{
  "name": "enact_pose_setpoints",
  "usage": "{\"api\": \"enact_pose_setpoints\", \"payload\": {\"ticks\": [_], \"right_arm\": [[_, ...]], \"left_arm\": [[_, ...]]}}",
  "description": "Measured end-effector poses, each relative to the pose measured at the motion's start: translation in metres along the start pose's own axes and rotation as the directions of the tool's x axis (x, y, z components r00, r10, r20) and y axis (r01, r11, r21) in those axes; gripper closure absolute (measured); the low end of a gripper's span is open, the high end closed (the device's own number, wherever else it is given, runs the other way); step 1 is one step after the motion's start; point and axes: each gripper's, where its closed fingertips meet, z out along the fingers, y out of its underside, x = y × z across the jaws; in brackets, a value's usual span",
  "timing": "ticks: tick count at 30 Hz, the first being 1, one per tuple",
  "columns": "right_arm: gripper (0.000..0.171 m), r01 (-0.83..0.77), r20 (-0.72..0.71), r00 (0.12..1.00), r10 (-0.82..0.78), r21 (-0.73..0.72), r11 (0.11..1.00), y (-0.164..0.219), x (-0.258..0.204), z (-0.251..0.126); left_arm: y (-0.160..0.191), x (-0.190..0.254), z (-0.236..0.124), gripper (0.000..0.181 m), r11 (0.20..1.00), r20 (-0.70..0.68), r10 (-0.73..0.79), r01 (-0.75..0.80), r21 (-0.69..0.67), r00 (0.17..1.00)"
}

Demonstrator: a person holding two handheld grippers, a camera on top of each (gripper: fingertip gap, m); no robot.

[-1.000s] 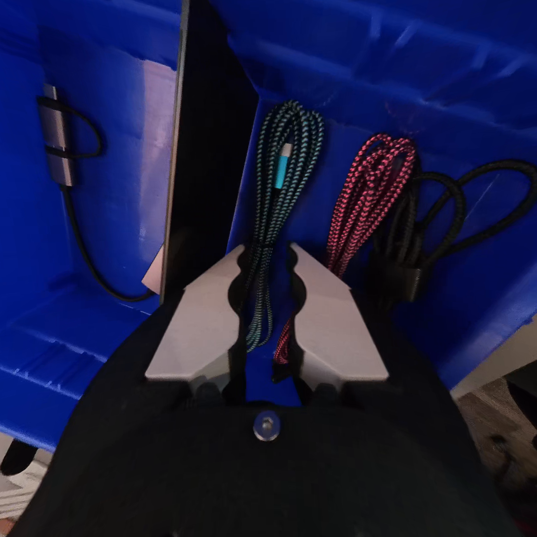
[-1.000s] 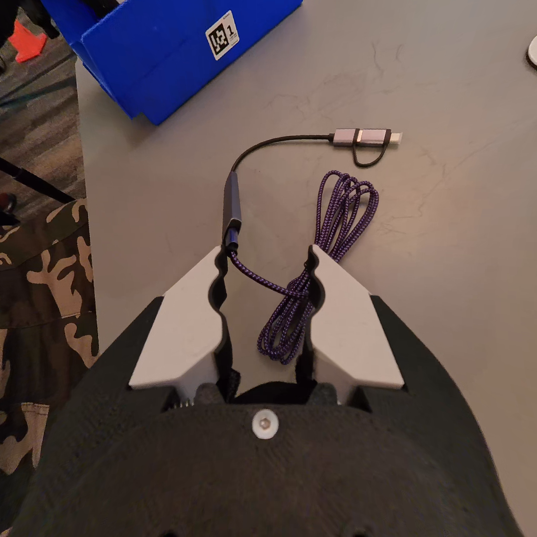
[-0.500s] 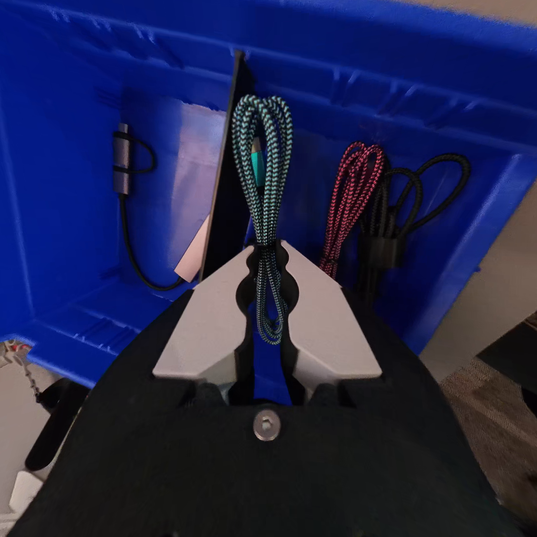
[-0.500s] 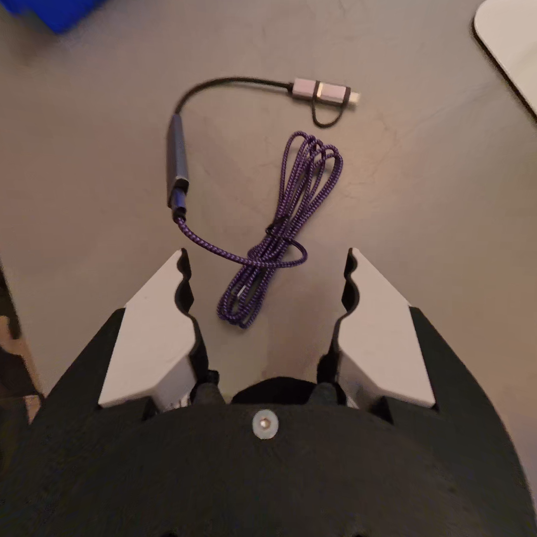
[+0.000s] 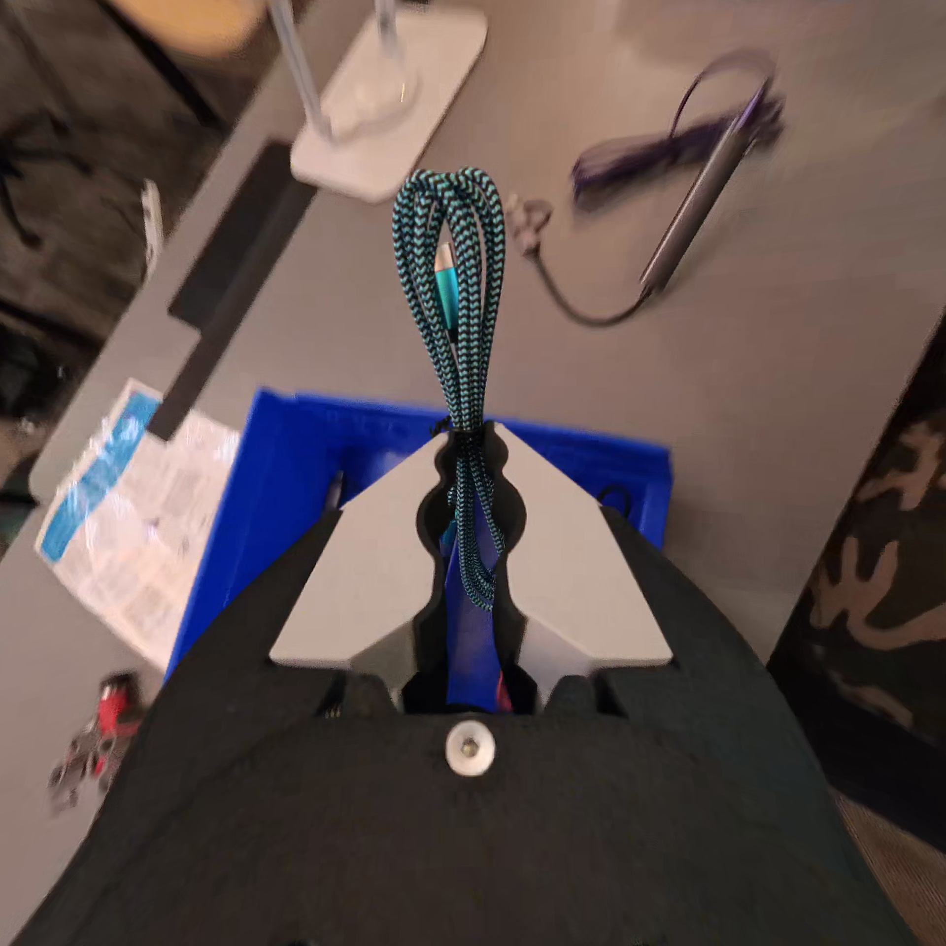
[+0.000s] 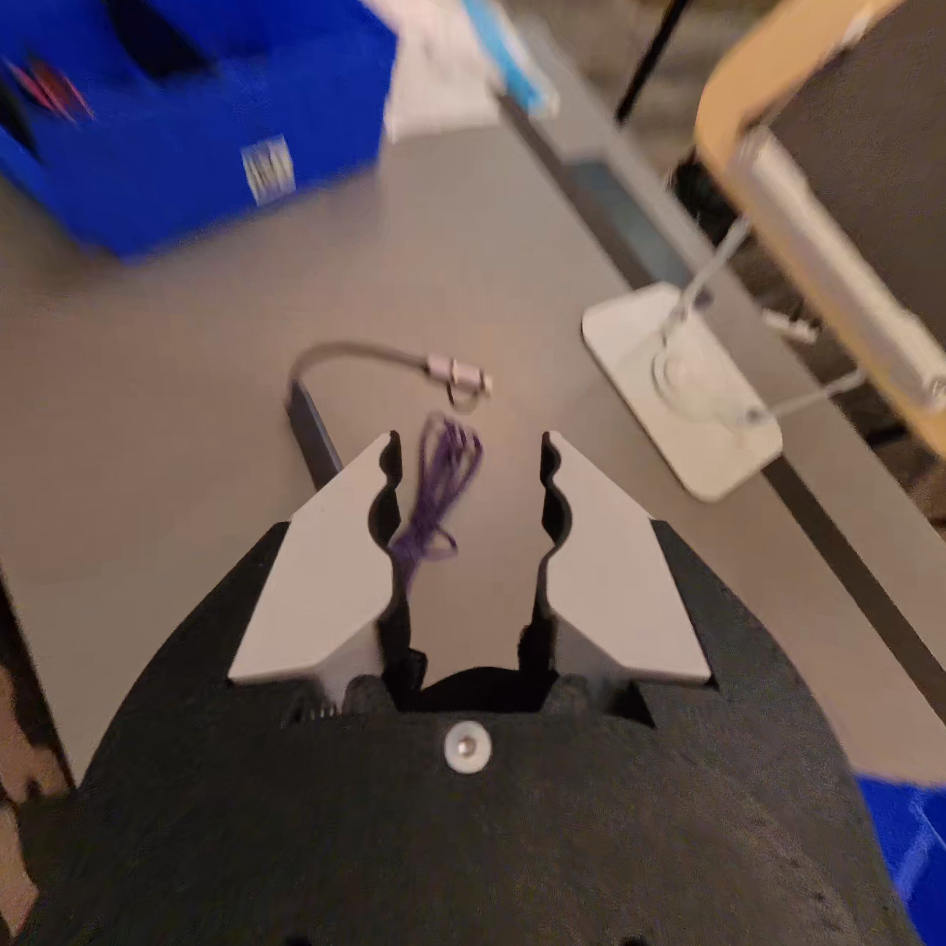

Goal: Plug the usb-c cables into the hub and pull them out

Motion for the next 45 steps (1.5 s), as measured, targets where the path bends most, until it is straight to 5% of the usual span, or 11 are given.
{"api": "enact_pose_setpoints", "payload": {"ticks": [1,8,12,14,20,25,29,33,36,39,45], "right_arm": [[0.12,-0.025,0.022,0.999,0.024,0.095,0.995,-0.025,-0.007,-0.005],[0.121,-0.228,0.311,0.948,0.066,0.523,0.821,-0.151,-0.093,-0.024],[0.116,-0.321,0.333,0.933,0.134,0.609,0.726,-0.175,-0.099,-0.03],[0.145,-0.343,0.374,0.92,0.114,0.631,0.696,-0.179,-0.104,-0.037],[0.162,-0.398,0.426,0.899,0.102,0.698,0.595,-0.18,-0.093,-0.057],[0.163,-0.451,0.547,0.835,-0.058,0.741,0.498,-0.178,-0.099,-0.093],[0.164,-0.431,0.578,0.789,-0.21,0.763,0.483,-0.174,-0.117,-0.114],[0.163,-0.427,0.587,0.76,-0.281,0.775,0.466,-0.171,-0.127,-0.124],[0.159,-0.404,0.555,0.801,-0.222,0.776,0.485,-0.17,-0.115,-0.117],[0.127,-0.389,0.504,0.856,-0.116,0.774,0.499,-0.169,-0.091,-0.109],[0.136,-0.314,0.411,0.91,-0.061,0.777,0.546,-0.161,-0.071,-0.105]], "left_arm": [[-0.017,0.007,-0.004,0.174,0.998,-0.02,0.012,-0.01,0.064,1.0],[-0.119,0.068,-0.003,0.175,0.941,-0.034,0.155,-0.137,0.31,0.987],[-0.144,0.104,0.021,0.174,0.926,0.075,0.294,-0.303,0.223,0.953],[-0.155,0.12,0.029,0.174,0.921,0.078,0.311,-0.321,0.22,0.947],[-0.175,0.126,0.033,0.171,0.918,0.108,0.243,-0.265,0.295,0.964],[-0.165,0.129,0.031,0.112,0.939,-0.076,0.157,-0.125,0.319,0.985],[-0.157,0.167,0.034,0.123,0.946,-0.35,0.16,-0.042,0.321,0.923],[-0.155,0.196,0.032,0.166,0.94,-0.53,0.185,0.009,0.342,0.827],[-0.157,0.188,0.035,0.174,0.935,-0.503,0.16,0.032,0.352,0.849],[-0.16,0.173,0.035,0.175,0.928,-0.445,0.131,0.048,0.368,0.886],[-0.186,0.162,0.006,0.175,0.774,-0.629,0.059,0.363,0.52,0.775]]}}
